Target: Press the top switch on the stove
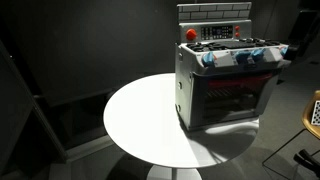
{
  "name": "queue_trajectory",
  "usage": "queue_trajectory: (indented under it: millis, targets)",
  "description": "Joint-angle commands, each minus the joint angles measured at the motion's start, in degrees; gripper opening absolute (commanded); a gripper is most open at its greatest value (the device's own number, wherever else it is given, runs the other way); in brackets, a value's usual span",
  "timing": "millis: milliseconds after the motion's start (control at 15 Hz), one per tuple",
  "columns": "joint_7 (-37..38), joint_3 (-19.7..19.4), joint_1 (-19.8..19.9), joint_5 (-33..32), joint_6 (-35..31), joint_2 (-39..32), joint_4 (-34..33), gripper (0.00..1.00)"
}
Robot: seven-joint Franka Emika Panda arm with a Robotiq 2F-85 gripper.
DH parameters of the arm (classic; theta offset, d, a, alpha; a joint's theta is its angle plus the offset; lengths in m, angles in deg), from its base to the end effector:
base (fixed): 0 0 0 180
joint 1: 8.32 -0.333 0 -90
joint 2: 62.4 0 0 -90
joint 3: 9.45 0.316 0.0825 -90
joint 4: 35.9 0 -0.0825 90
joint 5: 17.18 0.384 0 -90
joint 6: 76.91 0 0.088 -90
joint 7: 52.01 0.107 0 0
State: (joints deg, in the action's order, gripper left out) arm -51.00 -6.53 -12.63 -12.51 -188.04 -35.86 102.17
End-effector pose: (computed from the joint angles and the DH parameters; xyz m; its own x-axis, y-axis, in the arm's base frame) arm 0.4035 0.0580 0.4806 0.9972 0.0736 -0.0089 0.0730 -0.9959 -0.0529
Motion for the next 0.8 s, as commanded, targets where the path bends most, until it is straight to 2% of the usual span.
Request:
queue_trajectory:
  millis: [0,400,733]
  targets:
    - [0.0,0.1,0.2,0.1,0.1,0.0,-0.1,1.0]
    - [0.0,0.1,0.2,0.1,0.1,0.0,-0.1,1.0]
    - [-1.0,-0.1,0.2,-0.4,-0.6,-1.0,-3.8,1.0]
